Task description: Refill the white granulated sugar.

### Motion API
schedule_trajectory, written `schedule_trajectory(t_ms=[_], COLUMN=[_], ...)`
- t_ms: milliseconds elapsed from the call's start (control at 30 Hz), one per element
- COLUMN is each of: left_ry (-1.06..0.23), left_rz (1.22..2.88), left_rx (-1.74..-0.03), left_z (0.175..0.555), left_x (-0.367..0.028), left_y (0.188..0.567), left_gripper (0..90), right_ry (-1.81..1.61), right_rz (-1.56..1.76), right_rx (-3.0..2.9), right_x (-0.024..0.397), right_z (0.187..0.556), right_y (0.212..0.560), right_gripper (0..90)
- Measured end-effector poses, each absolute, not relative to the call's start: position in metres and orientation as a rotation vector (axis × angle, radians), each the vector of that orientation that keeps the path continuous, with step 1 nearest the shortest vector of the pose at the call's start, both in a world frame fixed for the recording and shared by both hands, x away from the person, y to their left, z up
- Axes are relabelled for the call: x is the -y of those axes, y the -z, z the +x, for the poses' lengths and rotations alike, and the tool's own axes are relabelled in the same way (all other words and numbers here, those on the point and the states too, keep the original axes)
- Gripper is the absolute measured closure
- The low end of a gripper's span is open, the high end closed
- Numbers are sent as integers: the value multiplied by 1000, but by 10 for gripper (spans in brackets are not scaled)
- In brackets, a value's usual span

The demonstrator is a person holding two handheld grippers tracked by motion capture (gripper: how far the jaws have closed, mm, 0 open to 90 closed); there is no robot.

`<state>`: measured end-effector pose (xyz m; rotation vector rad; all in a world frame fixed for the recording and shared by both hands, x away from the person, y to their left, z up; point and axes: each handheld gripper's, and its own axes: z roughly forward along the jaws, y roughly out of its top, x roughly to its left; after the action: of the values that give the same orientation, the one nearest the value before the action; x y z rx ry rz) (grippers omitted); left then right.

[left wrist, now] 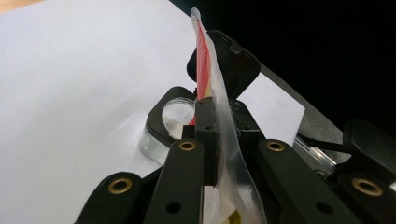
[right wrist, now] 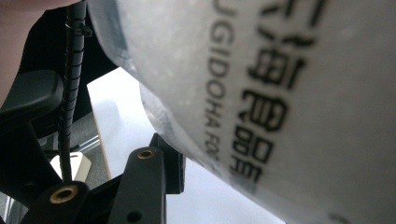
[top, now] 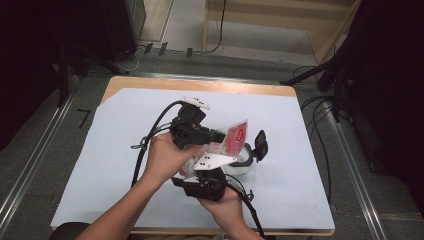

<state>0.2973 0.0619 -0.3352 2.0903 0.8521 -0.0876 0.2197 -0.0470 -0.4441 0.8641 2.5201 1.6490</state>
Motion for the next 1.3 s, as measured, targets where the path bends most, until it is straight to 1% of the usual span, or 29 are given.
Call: schedule_trajectory(t_ms=[1300], left_ry=[103], left_rz=[2080], left_rx=[-862], left_z=[298], left_x=[-62], left_y=[336], left_gripper=[842], right_ry=[-1645], right_rz=[873], right_rx=[-2525], right_x=[48], right_z=[219], right_y=[443], right_gripper=[633])
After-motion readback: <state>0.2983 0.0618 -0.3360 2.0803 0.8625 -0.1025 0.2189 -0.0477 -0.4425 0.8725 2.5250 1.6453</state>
